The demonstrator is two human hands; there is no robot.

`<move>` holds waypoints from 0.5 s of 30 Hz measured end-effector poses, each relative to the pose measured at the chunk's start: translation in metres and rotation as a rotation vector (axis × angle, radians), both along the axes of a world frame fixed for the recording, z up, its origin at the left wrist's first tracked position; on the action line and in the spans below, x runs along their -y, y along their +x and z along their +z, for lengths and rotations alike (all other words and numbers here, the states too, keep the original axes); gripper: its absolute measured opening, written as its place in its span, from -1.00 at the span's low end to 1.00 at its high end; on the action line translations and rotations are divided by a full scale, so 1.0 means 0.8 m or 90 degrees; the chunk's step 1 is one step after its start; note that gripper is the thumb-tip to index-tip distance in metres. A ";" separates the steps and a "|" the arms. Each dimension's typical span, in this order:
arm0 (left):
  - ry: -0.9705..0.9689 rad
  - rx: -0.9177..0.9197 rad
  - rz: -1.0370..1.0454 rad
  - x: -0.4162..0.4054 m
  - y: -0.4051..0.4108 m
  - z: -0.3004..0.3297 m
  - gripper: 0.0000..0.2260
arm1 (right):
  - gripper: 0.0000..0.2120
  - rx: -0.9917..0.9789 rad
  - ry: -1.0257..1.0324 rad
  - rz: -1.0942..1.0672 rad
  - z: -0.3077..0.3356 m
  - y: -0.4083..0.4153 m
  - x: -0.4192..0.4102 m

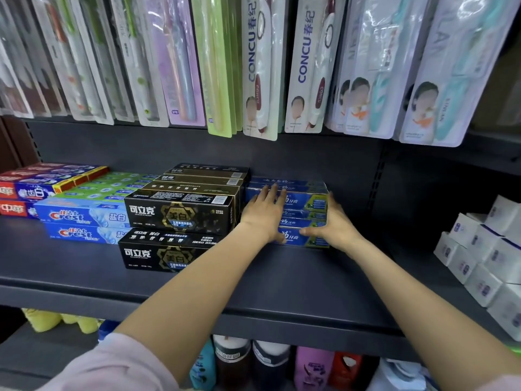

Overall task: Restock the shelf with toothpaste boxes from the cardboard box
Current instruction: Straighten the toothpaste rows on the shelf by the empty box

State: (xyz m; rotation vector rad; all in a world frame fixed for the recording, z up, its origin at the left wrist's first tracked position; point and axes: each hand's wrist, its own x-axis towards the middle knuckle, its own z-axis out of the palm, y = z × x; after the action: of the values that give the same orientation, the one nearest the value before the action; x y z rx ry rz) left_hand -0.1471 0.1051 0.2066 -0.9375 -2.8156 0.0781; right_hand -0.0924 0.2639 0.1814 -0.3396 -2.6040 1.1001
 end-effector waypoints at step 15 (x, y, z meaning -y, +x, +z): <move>-0.025 -0.024 0.007 0.004 -0.003 0.005 0.01 | 0.14 0.035 0.324 0.013 0.020 0.016 0.007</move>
State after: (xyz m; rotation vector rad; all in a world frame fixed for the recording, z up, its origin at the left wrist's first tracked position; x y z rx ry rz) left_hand -0.1497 0.1022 0.2109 -0.9192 -2.7941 0.1516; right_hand -0.0799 0.2580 0.1971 -0.2261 -2.8172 0.4043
